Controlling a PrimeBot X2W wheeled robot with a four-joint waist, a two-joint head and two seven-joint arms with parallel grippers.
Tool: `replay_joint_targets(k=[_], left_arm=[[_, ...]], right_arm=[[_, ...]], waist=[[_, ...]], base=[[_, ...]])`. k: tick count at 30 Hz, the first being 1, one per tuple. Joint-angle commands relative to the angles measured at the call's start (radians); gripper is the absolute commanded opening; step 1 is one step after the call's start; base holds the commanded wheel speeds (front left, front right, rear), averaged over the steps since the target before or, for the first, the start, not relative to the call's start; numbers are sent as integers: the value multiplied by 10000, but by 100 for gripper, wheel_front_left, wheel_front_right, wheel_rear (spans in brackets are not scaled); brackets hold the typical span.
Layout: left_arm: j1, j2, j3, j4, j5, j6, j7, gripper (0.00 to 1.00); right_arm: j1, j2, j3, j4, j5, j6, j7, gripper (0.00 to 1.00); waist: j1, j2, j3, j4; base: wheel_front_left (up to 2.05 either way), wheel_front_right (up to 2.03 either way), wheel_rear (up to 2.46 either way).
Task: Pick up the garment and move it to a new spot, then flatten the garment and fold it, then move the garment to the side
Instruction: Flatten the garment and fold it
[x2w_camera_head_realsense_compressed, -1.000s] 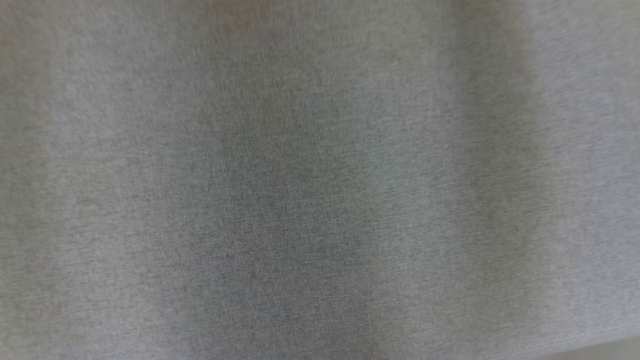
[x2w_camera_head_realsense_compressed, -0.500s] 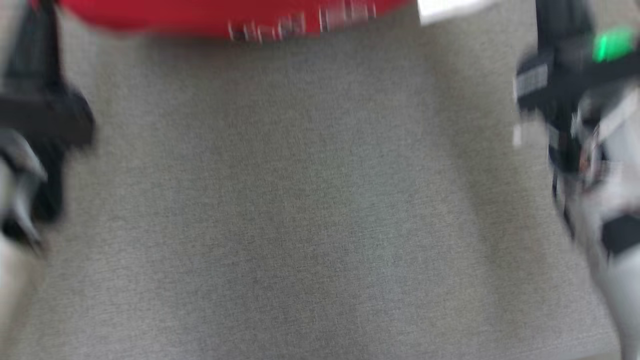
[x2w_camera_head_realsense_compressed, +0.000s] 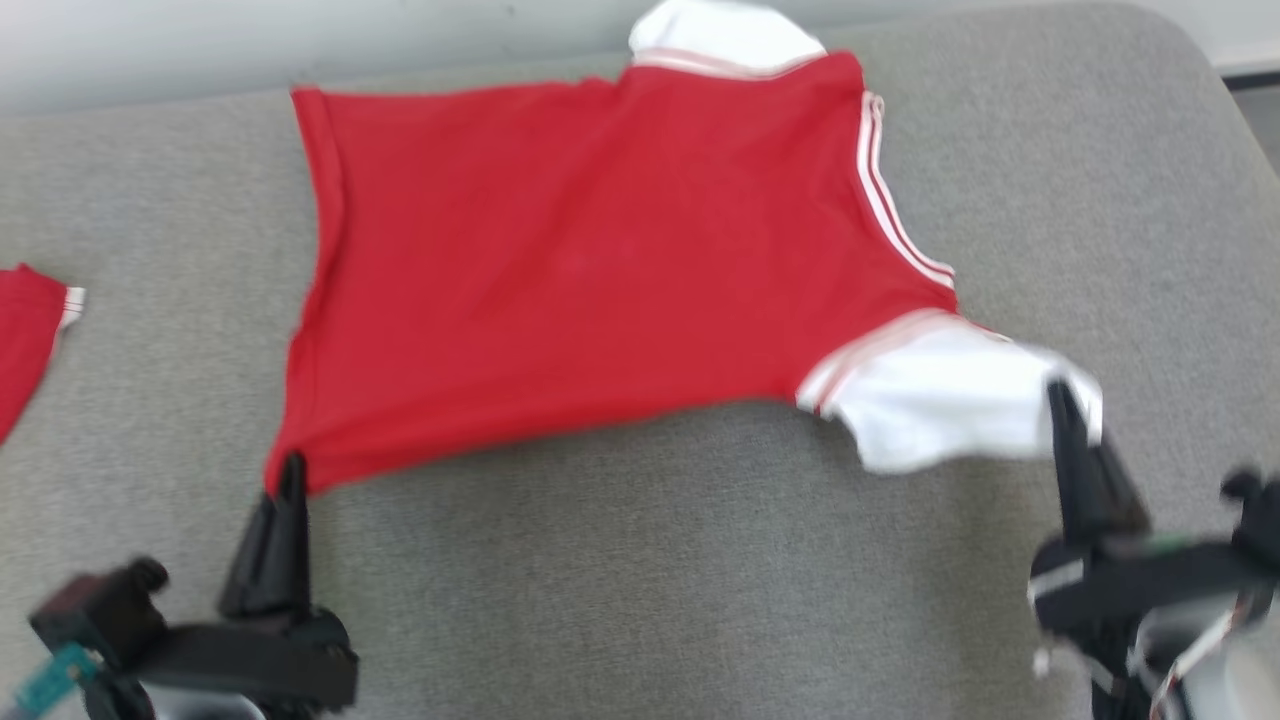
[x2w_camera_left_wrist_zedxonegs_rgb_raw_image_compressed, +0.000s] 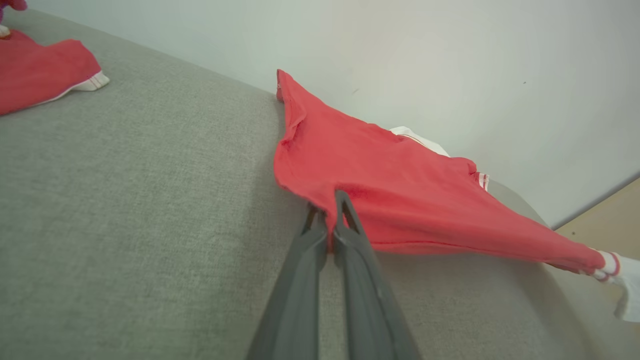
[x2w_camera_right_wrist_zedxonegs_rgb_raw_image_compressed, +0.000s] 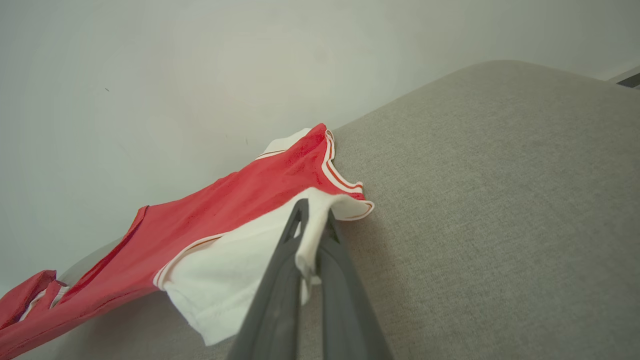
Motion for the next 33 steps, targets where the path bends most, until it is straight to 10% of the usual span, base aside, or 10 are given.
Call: replay_joint_targets(k=[1, 20, 33], left_arm=[[263, -254, 150, 38, 95, -56, -8, 0], [3333, -2128, 749, 1244, 1453, -1035, -9, 0], [2721, -2164, 840, 1065, 2457, -1344, -9, 0]], right_arm=[[467, 234, -163, -120, -40, 4, 64, 0], [4855, 1221, -1684, -1040, -578, 4, 1573, 0], [3581, 1208, -1463, -722, -550, 4, 1790, 0]], waist=[[2, 1, -248, 205], [2, 1, -1456, 627], [2, 1, -1419, 607]], base=[[0, 0, 0], [0, 0, 0], [0, 0, 0]])
